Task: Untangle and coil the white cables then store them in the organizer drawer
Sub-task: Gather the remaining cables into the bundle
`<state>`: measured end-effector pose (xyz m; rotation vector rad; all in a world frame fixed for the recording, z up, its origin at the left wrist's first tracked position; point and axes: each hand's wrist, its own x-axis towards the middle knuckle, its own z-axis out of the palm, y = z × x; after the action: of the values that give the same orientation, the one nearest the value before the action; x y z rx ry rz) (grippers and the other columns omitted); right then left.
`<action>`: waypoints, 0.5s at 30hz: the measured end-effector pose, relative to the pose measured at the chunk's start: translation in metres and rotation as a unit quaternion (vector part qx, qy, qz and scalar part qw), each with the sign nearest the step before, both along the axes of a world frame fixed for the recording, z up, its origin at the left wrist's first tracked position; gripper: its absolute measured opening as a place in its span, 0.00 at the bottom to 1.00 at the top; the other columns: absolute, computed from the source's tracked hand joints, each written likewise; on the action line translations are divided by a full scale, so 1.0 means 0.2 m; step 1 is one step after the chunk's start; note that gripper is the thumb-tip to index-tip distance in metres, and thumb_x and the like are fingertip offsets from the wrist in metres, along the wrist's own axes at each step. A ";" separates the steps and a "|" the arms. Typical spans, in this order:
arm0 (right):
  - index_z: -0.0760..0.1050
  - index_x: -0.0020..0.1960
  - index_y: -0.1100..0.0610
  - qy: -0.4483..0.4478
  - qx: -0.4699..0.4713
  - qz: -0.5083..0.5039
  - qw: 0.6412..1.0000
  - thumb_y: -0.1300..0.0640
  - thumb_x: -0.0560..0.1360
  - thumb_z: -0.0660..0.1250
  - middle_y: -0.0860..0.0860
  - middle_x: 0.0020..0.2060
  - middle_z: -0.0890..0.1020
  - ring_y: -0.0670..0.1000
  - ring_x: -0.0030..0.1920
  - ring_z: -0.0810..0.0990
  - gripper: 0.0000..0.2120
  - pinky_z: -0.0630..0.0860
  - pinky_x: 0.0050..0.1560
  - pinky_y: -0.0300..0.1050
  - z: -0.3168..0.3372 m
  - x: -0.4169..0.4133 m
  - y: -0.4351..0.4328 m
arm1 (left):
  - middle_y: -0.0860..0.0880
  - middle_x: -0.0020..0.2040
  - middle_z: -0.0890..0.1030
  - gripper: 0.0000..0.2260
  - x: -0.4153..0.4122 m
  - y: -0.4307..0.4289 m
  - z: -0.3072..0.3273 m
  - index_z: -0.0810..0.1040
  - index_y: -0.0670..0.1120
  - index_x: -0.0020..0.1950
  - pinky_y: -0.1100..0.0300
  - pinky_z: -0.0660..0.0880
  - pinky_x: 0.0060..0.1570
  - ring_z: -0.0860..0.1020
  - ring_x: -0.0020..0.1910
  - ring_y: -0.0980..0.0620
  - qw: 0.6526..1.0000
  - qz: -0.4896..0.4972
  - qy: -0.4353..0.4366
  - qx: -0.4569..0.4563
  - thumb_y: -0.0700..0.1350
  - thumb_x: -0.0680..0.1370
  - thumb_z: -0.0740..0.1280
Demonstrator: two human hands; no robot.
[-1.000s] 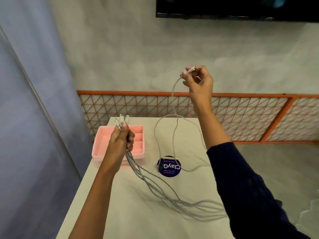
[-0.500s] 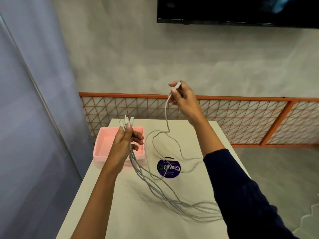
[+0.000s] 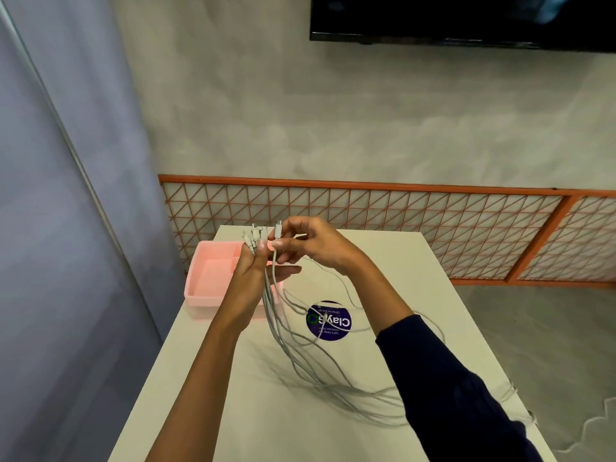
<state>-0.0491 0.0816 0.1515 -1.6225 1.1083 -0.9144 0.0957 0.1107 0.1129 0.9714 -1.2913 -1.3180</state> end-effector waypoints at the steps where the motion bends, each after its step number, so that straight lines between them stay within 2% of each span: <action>1: 0.75 0.55 0.64 0.015 -0.013 -0.011 1.000 0.63 0.74 0.70 0.51 0.38 0.79 0.47 0.36 0.80 0.11 0.77 0.39 0.37 0.00 0.01 0.00 | 0.47 0.48 0.84 0.12 0.00 0.00 0.00 0.69 0.52 0.62 0.68 0.78 0.41 0.85 0.41 0.51 1.000 0.002 -0.004 0.001 0.52 0.84 0.50; 3: 0.77 0.54 0.60 0.048 -0.044 -0.037 0.997 0.60 0.71 0.73 0.50 0.38 0.79 0.40 0.35 0.77 0.12 0.73 0.39 0.33 -0.02 0.02 -0.02 | 0.46 0.43 0.82 0.13 0.00 -0.01 -0.01 0.70 0.49 0.60 0.64 0.80 0.40 0.83 0.35 0.53 1.000 0.012 -0.009 -0.001 0.52 0.84 0.49; 5: 0.78 0.54 0.58 0.070 -0.068 -0.053 0.994 0.58 0.71 0.74 0.49 0.39 0.78 0.36 0.32 0.73 0.13 0.70 0.36 0.30 -0.02 0.02 -0.02 | 0.47 0.37 0.77 0.15 0.01 -0.03 -0.02 0.70 0.46 0.60 0.60 0.78 0.38 0.76 0.29 0.56 1.000 0.024 -0.012 0.004 0.53 0.84 0.50; 7: 0.78 0.56 0.59 0.078 -0.077 -0.045 0.993 0.58 0.75 0.69 0.50 0.41 0.79 0.37 0.35 0.74 0.11 0.71 0.37 0.28 -0.03 0.00 -0.01 | 0.48 0.34 0.71 0.15 0.02 -0.04 -0.04 0.69 0.43 0.58 0.60 0.72 0.36 0.69 0.27 0.58 0.999 0.035 0.004 0.014 0.53 0.84 0.51; 9: 0.76 0.59 0.61 0.105 -0.057 -0.027 0.992 0.65 0.80 0.59 0.53 0.45 0.80 0.40 0.39 0.76 0.11 0.71 0.38 0.29 -0.08 -0.03 -0.02 | 0.49 0.33 0.68 0.13 0.02 -0.04 -0.03 0.67 0.44 0.50 0.62 0.68 0.32 0.65 0.25 0.59 0.998 0.045 0.033 0.024 0.52 0.84 0.52; 11: 0.74 0.62 0.61 0.181 -0.003 0.032 0.983 0.75 0.76 0.54 0.52 0.52 0.78 0.41 0.46 0.76 0.21 0.74 0.44 0.34 -0.20 -0.07 -0.02 | 0.50 0.32 0.66 0.12 0.03 -0.05 -0.02 0.65 0.45 0.45 0.65 0.66 0.28 0.63 0.24 0.58 0.996 0.049 0.070 0.031 0.51 0.84 0.53; 13: 0.75 0.63 0.56 0.287 0.044 0.117 0.950 0.75 0.72 0.58 0.51 0.58 0.75 0.47 0.55 0.76 0.25 0.76 0.55 0.46 -0.37 -0.08 -0.02 | 0.50 0.31 0.65 0.13 0.03 -0.06 -0.02 0.64 0.46 0.42 0.66 0.64 0.25 0.61 0.24 0.58 0.993 0.040 0.108 0.032 0.50 0.84 0.53; 14: 0.75 0.63 0.55 0.325 0.061 0.130 0.935 0.72 0.73 0.63 0.51 0.59 0.74 0.51 0.57 0.75 0.23 0.75 0.58 0.48 -0.46 -0.07 -0.01 | 0.51 0.30 0.64 0.13 0.04 -0.06 -0.01 0.64 0.46 0.41 0.67 0.63 0.24 0.61 0.24 0.58 0.991 0.033 0.122 0.031 0.50 0.84 0.53; 15: 0.77 0.62 0.56 0.341 0.065 0.123 0.930 0.67 0.74 0.66 0.51 0.58 0.75 0.51 0.56 0.74 0.18 0.72 0.57 0.45 -0.54 -0.06 0.01 | 0.51 0.30 0.64 0.14 0.04 -0.07 -0.01 0.64 0.46 0.41 0.67 0.62 0.23 0.61 0.24 0.59 0.991 0.028 0.130 0.028 0.49 0.84 0.53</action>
<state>-0.0612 0.0831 0.0436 -1.9675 1.3413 -0.0873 0.1042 0.0970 0.1116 0.8359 -1.0259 -1.3938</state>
